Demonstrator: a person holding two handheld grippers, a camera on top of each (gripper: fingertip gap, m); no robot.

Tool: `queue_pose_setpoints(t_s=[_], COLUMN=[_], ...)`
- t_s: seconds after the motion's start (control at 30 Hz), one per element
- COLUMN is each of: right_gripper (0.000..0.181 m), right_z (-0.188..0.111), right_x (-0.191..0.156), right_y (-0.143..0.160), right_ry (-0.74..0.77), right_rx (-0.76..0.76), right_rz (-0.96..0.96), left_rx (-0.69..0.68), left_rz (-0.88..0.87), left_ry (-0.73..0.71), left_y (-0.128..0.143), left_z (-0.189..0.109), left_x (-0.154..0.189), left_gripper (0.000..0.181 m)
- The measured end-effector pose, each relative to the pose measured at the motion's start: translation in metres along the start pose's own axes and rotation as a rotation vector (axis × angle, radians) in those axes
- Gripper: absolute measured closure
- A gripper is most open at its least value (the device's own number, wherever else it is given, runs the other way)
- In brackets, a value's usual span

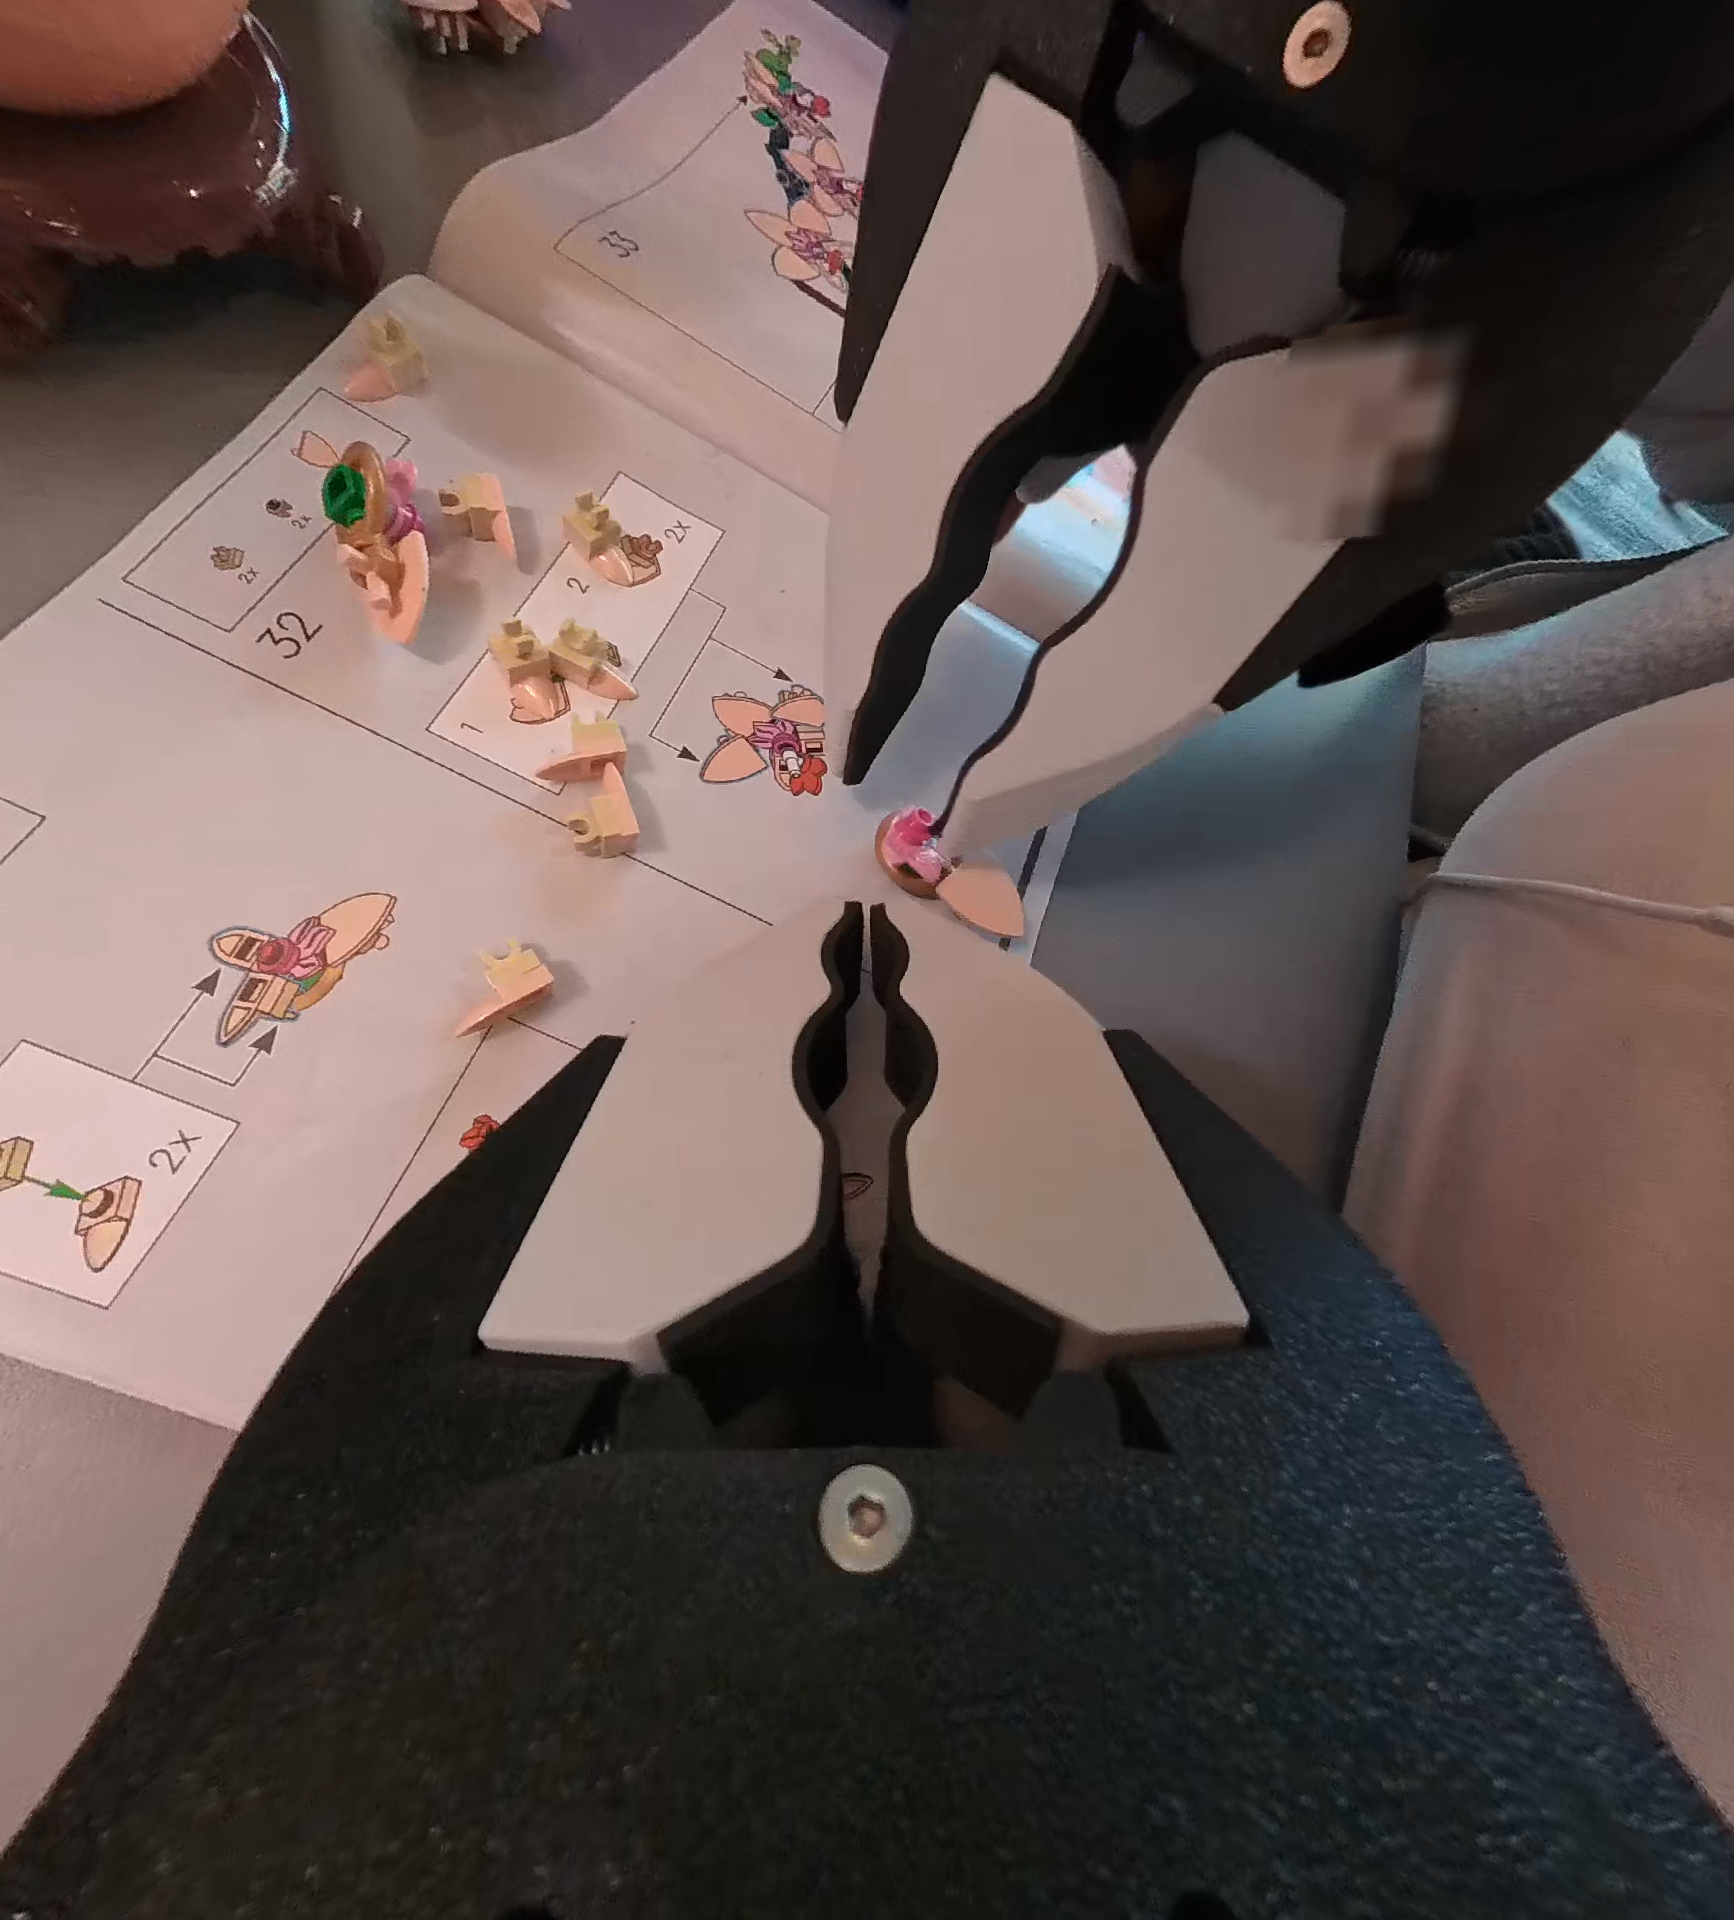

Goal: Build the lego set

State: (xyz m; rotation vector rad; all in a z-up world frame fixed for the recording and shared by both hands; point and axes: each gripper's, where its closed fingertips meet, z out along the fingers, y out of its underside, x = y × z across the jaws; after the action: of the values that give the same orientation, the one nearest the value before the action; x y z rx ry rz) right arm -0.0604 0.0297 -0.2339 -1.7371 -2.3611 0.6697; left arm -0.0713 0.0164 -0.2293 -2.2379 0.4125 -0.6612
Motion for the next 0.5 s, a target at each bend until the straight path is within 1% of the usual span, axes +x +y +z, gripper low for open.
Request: queue_pose_setpoints(t_s=[0.27,0.5], right_gripper=[0.162,0.162], right_z=[-0.0046,-0.0010], right_x=[-0.0040,-0.0047], right_y=[0.0018,0.0019], right_ry=[-0.040,-0.038], right_rx=[-0.068,-0.077], right_rz=[-0.026,-0.029], left_rx=[0.003,0.003], left_rz=[-0.020,-0.005], left_ry=[0.022,0.017], left_y=[-0.0005,-0.0015], left_z=[-0.0001,0.0011], left_x=[0.0003,0.0018], left_gripper=[0.180,0.179])
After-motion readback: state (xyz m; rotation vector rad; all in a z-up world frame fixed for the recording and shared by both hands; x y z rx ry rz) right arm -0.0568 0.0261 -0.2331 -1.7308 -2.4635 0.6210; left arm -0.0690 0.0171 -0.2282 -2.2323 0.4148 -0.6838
